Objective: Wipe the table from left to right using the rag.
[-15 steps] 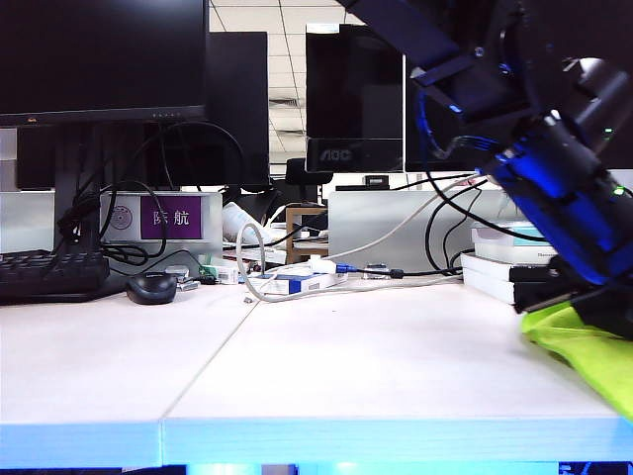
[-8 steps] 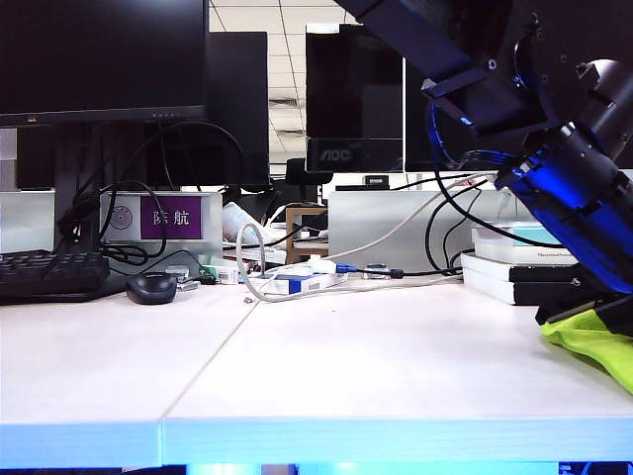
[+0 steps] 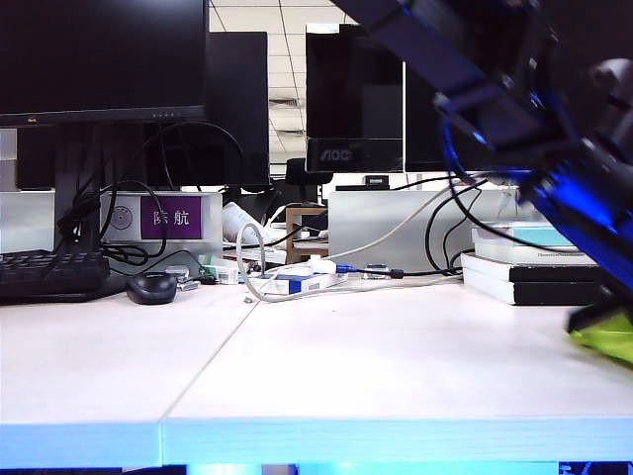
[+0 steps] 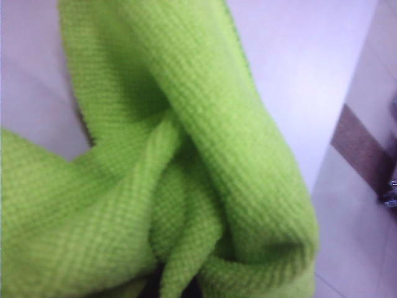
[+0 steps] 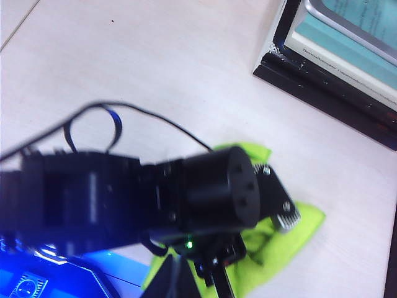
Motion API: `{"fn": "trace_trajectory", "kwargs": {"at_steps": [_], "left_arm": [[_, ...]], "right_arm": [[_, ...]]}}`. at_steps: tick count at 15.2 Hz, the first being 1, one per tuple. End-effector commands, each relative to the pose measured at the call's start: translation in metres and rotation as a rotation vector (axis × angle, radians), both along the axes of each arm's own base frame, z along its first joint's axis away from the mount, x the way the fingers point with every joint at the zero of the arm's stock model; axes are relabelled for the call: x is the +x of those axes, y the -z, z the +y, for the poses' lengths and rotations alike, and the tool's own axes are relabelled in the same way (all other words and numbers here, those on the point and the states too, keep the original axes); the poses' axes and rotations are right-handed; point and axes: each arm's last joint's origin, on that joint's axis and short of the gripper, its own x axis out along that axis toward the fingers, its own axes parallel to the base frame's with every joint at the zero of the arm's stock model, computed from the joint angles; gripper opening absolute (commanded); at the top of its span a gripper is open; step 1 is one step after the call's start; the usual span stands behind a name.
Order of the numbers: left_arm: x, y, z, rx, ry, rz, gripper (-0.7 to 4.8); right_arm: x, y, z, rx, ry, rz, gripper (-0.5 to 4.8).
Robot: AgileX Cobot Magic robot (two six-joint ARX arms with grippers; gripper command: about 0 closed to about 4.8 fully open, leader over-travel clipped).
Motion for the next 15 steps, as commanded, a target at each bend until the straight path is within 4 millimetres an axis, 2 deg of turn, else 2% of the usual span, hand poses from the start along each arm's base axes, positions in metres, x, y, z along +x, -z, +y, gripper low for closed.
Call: {"fn": "trace_trajectory", "kwargs": {"at_steps": [1, 8, 9, 11, 15], "left_arm": [[-0.007, 0.004, -0.007, -0.038, 0.016, 0.023, -0.06], [-0.006, 0.002, -0.009, -0.056, -0.011, 0.01, -0.05], [-0.006, 0.002, -0.009, -0.053, -0.019, 0.004, 0.19], [-0.005, -0.002, -0.008, -0.022, -0.042, -0.008, 1.28], [-0.004, -0.015, -0.008, 0.024, -0.036, -0.061, 1.31]], "right_arm": [[0.0, -0.002, 0.0, 0.018, 0.006, -0.013, -0.05], [0.0, -0.002, 0.0, 0.018, 0.006, -0.013, -0.05], [0.0, -0.002, 0.0, 0.018, 0.006, -0.013, -0.05], [0.0, -0.002, 0.0, 0.018, 0.006, -0.013, -0.05], [0.0, -0.002, 0.0, 0.018, 0.006, -0.014, -0.05]]}}
